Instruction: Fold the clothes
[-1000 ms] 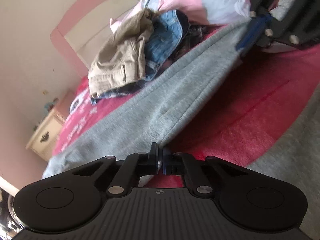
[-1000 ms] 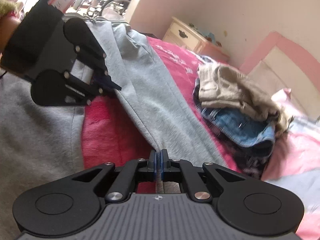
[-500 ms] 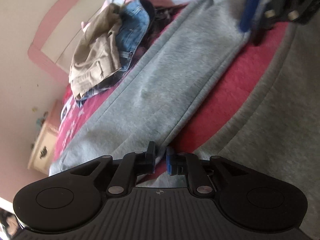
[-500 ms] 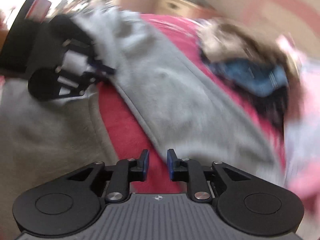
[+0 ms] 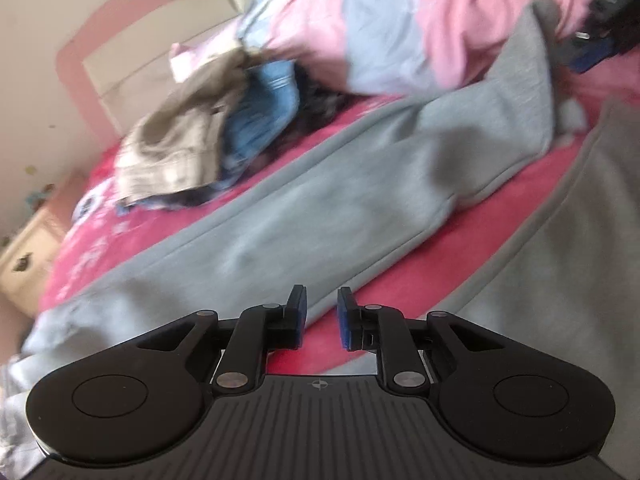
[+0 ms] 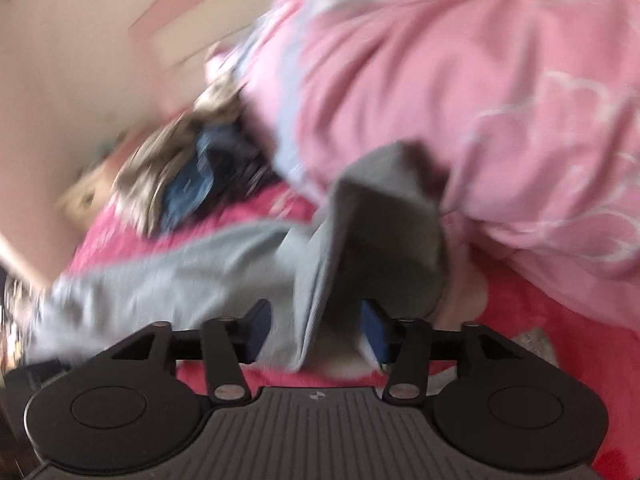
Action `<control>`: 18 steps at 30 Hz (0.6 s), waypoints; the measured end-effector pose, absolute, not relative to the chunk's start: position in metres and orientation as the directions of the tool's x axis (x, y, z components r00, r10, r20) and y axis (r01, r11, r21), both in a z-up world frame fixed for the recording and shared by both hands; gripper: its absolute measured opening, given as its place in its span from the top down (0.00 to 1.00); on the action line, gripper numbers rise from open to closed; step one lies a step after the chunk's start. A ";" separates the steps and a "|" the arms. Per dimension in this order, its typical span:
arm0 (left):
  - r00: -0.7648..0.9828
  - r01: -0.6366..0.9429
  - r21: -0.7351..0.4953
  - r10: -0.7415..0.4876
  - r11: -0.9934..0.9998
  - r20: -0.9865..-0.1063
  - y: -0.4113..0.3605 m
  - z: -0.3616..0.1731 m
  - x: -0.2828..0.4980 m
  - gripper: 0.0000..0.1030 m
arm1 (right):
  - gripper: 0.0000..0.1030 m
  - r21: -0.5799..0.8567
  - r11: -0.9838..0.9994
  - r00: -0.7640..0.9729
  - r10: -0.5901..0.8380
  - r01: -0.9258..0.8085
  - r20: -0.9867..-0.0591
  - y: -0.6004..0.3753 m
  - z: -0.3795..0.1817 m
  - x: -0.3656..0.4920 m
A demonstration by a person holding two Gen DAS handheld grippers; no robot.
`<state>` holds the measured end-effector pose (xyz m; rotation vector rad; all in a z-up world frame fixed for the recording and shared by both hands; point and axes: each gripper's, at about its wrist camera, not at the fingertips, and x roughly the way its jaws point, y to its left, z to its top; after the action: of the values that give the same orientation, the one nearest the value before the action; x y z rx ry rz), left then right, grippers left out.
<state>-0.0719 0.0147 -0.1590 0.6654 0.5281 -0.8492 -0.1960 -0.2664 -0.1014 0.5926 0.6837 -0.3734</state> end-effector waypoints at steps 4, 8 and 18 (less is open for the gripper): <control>0.525 0.840 0.305 -0.527 0.450 -0.668 -0.014 -0.169 -0.086 0.83 | 0.48 0.428 0.698 0.726 -0.194 0.575 -0.659 -0.278 -0.111 -0.181; 0.506 0.848 0.280 -0.528 0.451 -0.682 -0.027 -0.181 -0.088 0.83 | 0.74 0.458 0.629 0.724 -0.258 0.628 -0.640 -0.296 -0.117 -0.172; 0.484 0.838 0.179 -0.550 0.515 -0.681 -0.021 -0.180 -0.071 0.83 | 0.96 0.346 0.903 0.922 -0.120 0.255 -0.367 -0.231 -0.015 -0.154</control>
<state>-0.0706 -0.0206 -0.1803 0.5409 0.6034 -0.8969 -0.1539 -0.2312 -0.0149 0.4009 0.3468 -0.1978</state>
